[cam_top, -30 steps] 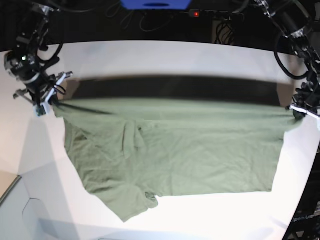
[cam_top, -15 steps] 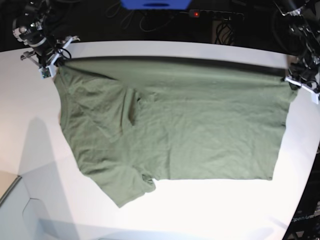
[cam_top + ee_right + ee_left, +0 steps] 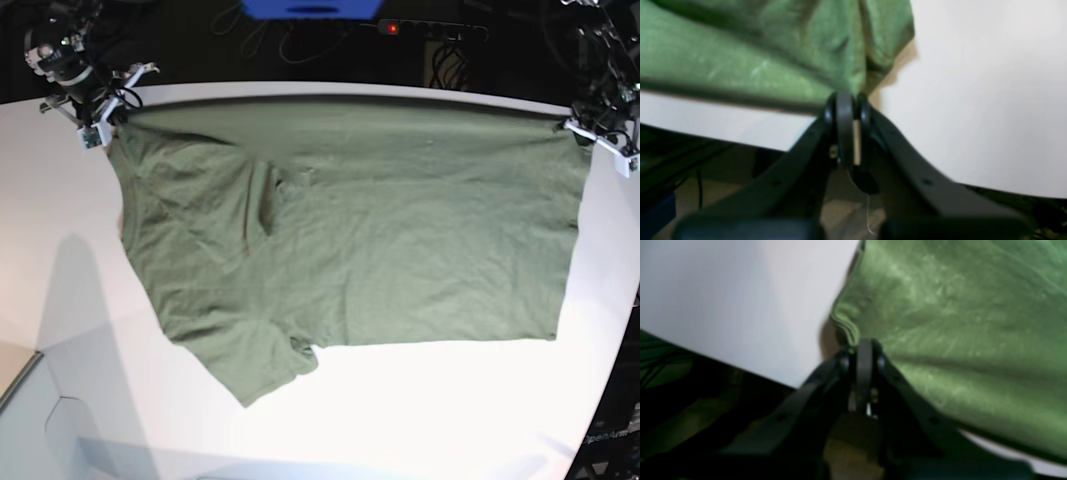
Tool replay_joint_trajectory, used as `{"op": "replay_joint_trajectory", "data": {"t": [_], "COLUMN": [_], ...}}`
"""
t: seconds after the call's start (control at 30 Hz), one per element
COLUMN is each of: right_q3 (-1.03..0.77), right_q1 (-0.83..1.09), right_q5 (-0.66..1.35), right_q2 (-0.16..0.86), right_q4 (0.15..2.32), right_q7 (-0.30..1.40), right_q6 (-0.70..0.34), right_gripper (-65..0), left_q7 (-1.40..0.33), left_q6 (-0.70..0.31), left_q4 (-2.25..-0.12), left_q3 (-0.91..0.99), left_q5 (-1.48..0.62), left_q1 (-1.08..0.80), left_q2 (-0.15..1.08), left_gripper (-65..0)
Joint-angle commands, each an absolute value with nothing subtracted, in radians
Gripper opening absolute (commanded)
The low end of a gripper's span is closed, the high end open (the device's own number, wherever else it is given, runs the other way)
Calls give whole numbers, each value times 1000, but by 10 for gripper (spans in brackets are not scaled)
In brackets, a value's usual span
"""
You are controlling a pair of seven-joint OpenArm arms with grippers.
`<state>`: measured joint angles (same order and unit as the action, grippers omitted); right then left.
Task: Layout the t-shirt on the table in an organized manner, then fold the t-shirt properly
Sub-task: 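Lift the folded edge with both grippers and drag it away from the hem, then release the edge and move both grippers to the hem corners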
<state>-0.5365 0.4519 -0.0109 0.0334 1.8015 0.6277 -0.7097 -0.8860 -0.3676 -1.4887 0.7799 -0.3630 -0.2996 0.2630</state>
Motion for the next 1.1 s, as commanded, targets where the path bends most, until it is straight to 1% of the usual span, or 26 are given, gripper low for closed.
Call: {"op": "replay_joint_trajectory", "data": {"t": [0.0,0.3,0.33,0.4,0.47,0.5,0.57,0.67,0.73,0.8,0.97,1.07], "right_q3": [-541,-539,-539,-539,-539,-539,-542,-544,-545,-545,-547,-575], "right_q1": [447,446,446,446,446,444,444,443,443,441,410,383], "right_q5": [-8,-8,-8,-8,-8,-8,-8,-8,-8,-8,-8,-10], "right_q2": [45,42,42,42,42,42,42,42,33,24,22,22], "right_q4": [1821,1819,1819,1819,1821,1822,1822,1851,1880,1911,1933,1933], "right_q7": [615,618,618,618,616,616,616,616,616,616,618,621], "right_q6": [-698,-698,-698,-698,-698,-698,-698,-698,-698,-698,-698,-698], "right_gripper": [-650,-650,-641,-583,-505,-465,-422,-403,-402,-400,-400,-398], "left_q7": [-865,-866,-866,-869,-871,-871,-871,-871,-871,-871,-862,-862], "left_q6": [-363,-363,-363,-363,-363,-363,-363,-363,-363,-363,-363,-363], "left_q4": [-1504,-1500,-1500,-1500,-1500,-1500,-1498,-1500,-1508,-1509,-1509,-1511], "left_q3": [786,786,786,786,786,786,788,789,788,791,800,849], "left_q5": [-355,-354,-354,-354,-354,-354,-354,-354,-358,-361,-361,-363], "left_q1": [-295,-268,-268,-266,-257,-249,-248,-251,-252,-249,-245,-213], "left_q2": [285,285,285,285,285,285,285,285,285,285,288,286], "left_gripper": [-649,-649,-649,-641,-599,-559,-476,-374,-329,-309,-309,-309]}}
